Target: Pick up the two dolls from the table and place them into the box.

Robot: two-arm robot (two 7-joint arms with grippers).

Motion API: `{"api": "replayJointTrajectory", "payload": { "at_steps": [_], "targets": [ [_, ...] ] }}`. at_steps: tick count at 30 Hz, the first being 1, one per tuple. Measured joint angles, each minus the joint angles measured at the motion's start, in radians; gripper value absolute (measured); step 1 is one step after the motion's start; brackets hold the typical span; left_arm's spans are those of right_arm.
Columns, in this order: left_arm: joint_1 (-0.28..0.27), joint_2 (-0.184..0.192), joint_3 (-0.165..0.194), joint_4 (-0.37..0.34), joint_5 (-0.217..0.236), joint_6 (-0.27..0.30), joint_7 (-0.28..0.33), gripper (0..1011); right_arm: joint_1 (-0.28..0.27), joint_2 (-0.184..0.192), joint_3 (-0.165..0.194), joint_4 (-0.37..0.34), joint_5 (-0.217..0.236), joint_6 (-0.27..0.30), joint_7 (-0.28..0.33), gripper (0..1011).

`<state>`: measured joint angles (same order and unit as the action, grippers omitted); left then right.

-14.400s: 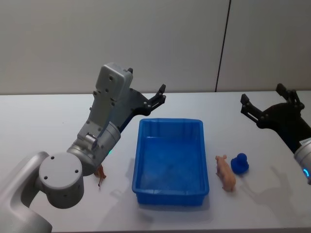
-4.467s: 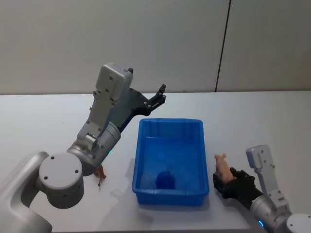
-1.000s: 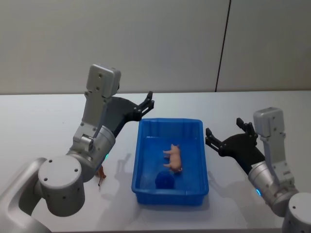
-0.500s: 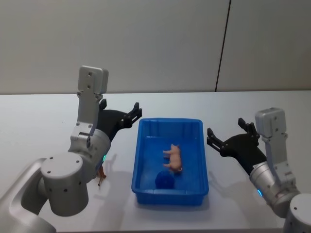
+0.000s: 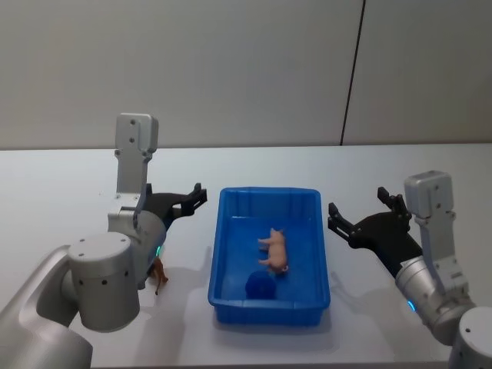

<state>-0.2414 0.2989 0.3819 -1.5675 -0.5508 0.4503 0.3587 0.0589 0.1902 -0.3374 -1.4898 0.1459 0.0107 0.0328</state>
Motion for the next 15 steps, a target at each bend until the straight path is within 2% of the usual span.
{"api": "replayJointTrajectory", "payload": {
  "at_steps": [15],
  "targets": [
    [-0.023,-0.008,-0.032,0.062,-0.041,0.12,0.042,1000,-0.001,0.001,0.0,-0.001,0.0,0.0,0.0,1001]
  ]
}}
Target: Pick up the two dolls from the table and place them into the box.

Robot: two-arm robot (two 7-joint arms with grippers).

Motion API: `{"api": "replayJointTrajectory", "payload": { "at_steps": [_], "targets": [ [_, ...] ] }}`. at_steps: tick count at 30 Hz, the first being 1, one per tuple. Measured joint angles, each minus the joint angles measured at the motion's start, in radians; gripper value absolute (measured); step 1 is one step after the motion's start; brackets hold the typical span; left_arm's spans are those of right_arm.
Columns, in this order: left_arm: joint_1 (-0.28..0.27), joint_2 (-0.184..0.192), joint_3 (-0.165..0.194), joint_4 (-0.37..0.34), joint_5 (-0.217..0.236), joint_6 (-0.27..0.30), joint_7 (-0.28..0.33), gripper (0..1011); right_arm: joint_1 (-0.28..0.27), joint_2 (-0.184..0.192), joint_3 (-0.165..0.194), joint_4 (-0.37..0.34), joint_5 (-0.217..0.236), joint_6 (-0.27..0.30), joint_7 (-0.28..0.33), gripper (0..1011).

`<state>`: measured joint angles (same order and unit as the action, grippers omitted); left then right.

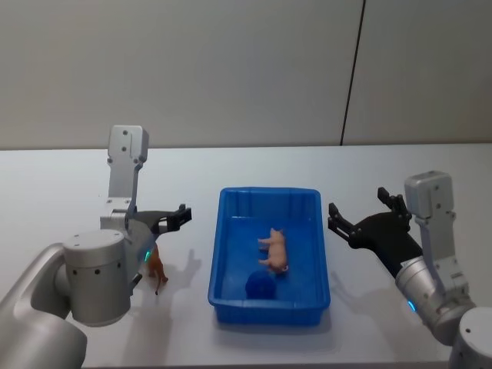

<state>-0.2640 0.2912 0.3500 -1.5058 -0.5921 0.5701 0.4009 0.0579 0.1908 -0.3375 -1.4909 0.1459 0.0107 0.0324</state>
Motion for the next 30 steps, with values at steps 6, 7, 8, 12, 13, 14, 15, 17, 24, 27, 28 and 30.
{"api": "replayJointTrajectory", "payload": {
  "at_steps": [6,7,8,12,13,14,15,17,24,27,28,30],
  "targets": [
    [-0.007,-0.002,-0.009,0.026,-0.005,0.031,0.005,1000,0.0,0.0,0.0,0.0,0.0,0.0,0.0,1001],
    [-0.01,-0.002,-0.011,0.034,-0.005,0.041,0.005,1000,0.0,0.0,0.0,0.0,0.0,0.0,0.0,1001],
    [-0.013,-0.003,-0.013,0.044,-0.005,0.049,0.005,1000,0.0,0.0,0.0,0.0,0.0,0.0,0.0,1001],
    [-0.02,-0.005,-0.016,0.064,-0.003,0.062,0.005,1000,0.0,0.0,0.0,0.0,0.0,0.0,0.0,1001],
    [-0.024,-0.007,-0.018,0.073,-0.002,0.069,0.003,1000,0.0,0.0,0.0,0.0,0.0,0.0,0.0,1001],
    [-0.026,-0.007,-0.019,0.077,-0.001,0.071,0.002,1000,0.0,0.0,0.0,0.0,0.0,0.0,0.0,1001],
    [-0.028,-0.008,-0.02,0.083,0.0,0.074,0.001,1000,0.0,0.0,0.0,0.0,0.0,0.0,0.0,1001],
    [-0.033,-0.01,-0.022,0.096,0.003,0.082,-0.004,1000,0.0,0.0,0.0,0.0,0.0,0.0,0.0,1001],
    [-0.05,-0.018,-0.027,0.139,0.01,0.102,-0.017,1000,0.0,0.0,0.0,0.0,0.0,0.0,0.0,1001],
    [-0.054,-0.021,-0.029,0.153,0.011,0.107,-0.021,1000,0.0,0.0,0.0,0.0,0.0,0.0,0.0,1001],
    [-0.057,-0.023,-0.03,0.162,0.012,0.109,-0.025,1000,0.0,0.0,0.0,0.0,0.0,0.0,0.0,1001],
    [-0.06,-0.025,-0.03,0.173,0.013,0.11,-0.03,993,0.0,0.0,0.0,0.0,0.0,0.0,0.0,1001]
  ]
}}
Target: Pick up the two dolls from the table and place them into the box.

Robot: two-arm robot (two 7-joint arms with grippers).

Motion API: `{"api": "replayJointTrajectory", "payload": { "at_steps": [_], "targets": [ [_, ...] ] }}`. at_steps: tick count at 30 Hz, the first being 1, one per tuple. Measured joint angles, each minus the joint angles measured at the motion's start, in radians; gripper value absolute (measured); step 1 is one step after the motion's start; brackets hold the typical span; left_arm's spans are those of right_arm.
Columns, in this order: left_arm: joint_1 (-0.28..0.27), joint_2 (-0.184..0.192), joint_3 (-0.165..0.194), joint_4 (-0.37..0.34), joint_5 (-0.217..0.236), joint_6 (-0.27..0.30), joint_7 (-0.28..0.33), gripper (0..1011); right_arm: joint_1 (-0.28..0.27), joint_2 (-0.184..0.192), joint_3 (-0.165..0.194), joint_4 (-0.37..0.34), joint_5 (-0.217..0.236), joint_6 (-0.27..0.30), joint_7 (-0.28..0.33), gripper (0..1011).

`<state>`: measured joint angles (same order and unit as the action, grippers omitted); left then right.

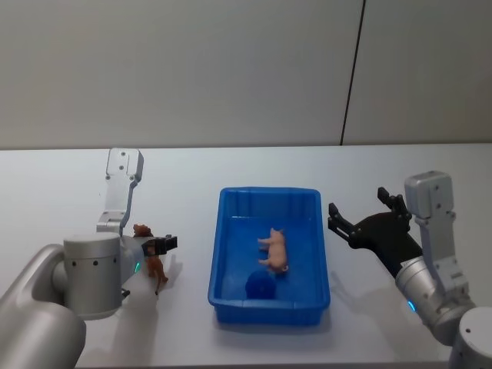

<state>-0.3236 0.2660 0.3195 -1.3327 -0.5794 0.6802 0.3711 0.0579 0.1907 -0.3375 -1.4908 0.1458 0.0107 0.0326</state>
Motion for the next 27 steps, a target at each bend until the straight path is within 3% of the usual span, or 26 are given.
{"api": "replayJointTrajectory", "payload": {
  "at_steps": [8,17,24,27],
  "targets": [
    [-0.006,-0.006,-0.002,0.027,0.001,0.0,-0.016,808,0.0,0.0,0.0,0.0,0.0,0.0,0.0,1001],
    [-0.014,-0.016,-0.002,0.061,0.005,0.008,-0.038,496,0.0,0.0,0.0,0.0,0.0,0.0,0.0,1001],
    [-0.015,-0.019,-0.001,0.069,0.016,0.019,-0.051,376,0.0,0.0,0.0,0.0,0.0,0.0,0.0,1001],
    [-0.016,-0.019,-0.001,0.068,0.028,0.024,-0.061,375,0.0,0.0,0.0,0.0,0.0,0.0,0.0,1001]
  ]
}}
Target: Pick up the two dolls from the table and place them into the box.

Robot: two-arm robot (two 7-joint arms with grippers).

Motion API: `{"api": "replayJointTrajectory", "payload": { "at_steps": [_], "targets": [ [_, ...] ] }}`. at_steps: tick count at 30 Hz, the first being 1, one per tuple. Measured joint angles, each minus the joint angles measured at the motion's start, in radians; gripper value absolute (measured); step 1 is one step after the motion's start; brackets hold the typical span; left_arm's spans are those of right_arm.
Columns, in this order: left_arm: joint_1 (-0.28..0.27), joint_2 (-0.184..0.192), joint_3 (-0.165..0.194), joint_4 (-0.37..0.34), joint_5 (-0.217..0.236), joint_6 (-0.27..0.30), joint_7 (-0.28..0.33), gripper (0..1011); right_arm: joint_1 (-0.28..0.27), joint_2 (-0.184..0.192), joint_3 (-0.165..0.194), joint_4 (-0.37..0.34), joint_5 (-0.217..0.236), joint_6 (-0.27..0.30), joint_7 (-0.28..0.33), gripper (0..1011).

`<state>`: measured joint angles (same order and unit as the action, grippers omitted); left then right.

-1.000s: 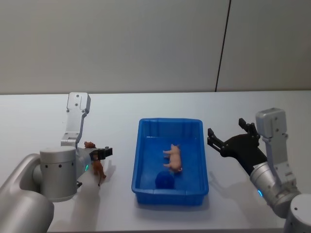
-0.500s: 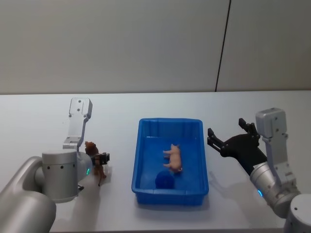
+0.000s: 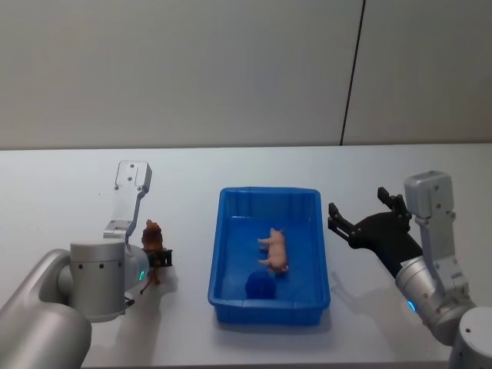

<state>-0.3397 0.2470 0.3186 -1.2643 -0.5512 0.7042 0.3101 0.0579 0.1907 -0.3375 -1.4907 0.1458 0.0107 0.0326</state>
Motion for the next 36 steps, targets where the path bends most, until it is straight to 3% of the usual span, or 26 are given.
{"api": "replayJointTrajectory", "payload": {
  "at_steps": [12,21,36],
  "targets": [
    [-0.004,0.011,-0.001,-0.043,0.069,-0.015,-0.059,375,0.0,0.0,0.0,0.0,0.0,0.0,0.0,1001],
    [-0.011,0.023,-0.003,-0.092,0.127,-0.071,-0.131,376,0.0,0.0,0.0,0.0,0.0,0.0,0.0,1001],
    [-0.029,0.039,-0.009,-0.135,0.172,-0.213,-0.337,375,0.0,0.0,0.0,0.0,0.0,0.0,0.0,1001]
  ]
}}
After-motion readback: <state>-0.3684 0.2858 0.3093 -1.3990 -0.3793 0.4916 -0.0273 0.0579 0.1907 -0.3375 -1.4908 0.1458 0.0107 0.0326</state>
